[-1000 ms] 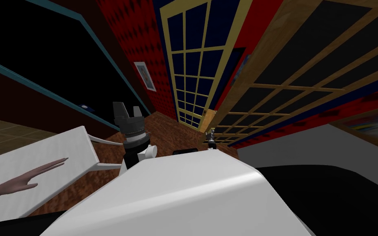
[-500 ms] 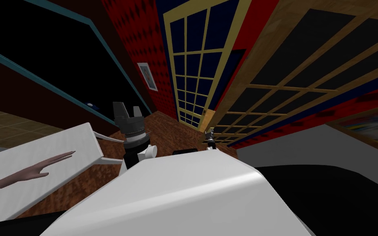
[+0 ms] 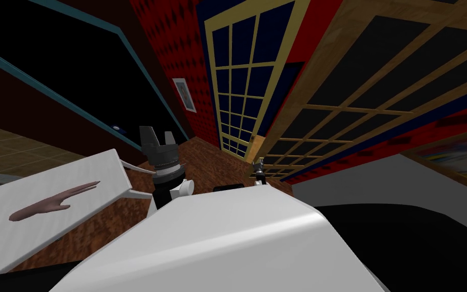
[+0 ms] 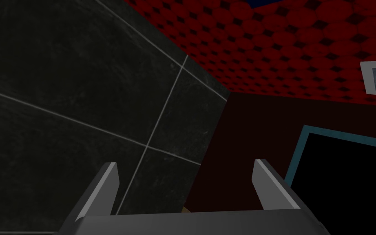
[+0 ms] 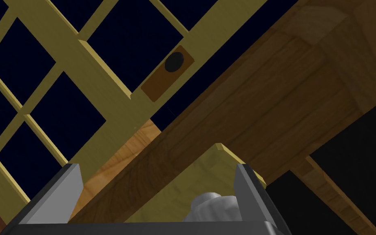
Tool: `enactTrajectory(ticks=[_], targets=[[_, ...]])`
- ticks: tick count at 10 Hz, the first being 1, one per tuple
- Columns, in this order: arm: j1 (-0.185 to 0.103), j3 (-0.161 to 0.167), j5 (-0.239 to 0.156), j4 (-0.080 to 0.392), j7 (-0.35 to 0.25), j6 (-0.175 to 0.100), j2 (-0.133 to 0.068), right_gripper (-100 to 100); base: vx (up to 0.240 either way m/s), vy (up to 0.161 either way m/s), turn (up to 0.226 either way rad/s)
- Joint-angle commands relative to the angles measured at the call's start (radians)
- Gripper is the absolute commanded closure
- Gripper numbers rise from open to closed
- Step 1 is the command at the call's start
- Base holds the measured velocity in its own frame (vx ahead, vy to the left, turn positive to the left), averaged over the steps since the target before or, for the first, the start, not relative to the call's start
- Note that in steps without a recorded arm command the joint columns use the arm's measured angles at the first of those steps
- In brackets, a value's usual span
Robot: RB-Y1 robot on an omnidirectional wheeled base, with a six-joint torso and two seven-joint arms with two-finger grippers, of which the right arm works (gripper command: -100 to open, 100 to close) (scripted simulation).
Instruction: Pull the door open
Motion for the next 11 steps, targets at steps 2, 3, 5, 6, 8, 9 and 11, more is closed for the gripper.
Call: enactTrajectory(ticks=[2,3,5,6,8,9,11], targets=[[-0.002,0.000,-0.026,0.006,-0.067,0.008,-0.012,-100,-0.051,-0.016,0.033],[-0.007,0.008,-0.039,0.006,-0.093,0.011,-0.011,-100,-0.070,-0.025,0.061],[-0.012,0.016,-0.052,0.006,-0.143,0.014,-0.010,-100,-0.061,-0.026,0.037],[-0.012,0.016,-0.052,0.006,-0.148,0.014,-0.010,-100,-0.054,-0.023,0.028],[-0.018,0.023,-0.065,0.006,-0.186,0.017,-0.009,-100,-0.053,-0.018,0.030],[-0.023,0.031,-0.078,0.006,-0.225,0.020,-0.009,-100,-0.057,-0.013,0.041],[-0.028,0.038,-0.090,0.006,-0.262,0.023,-0.008,-100,-0.083,-0.024,0.037]])
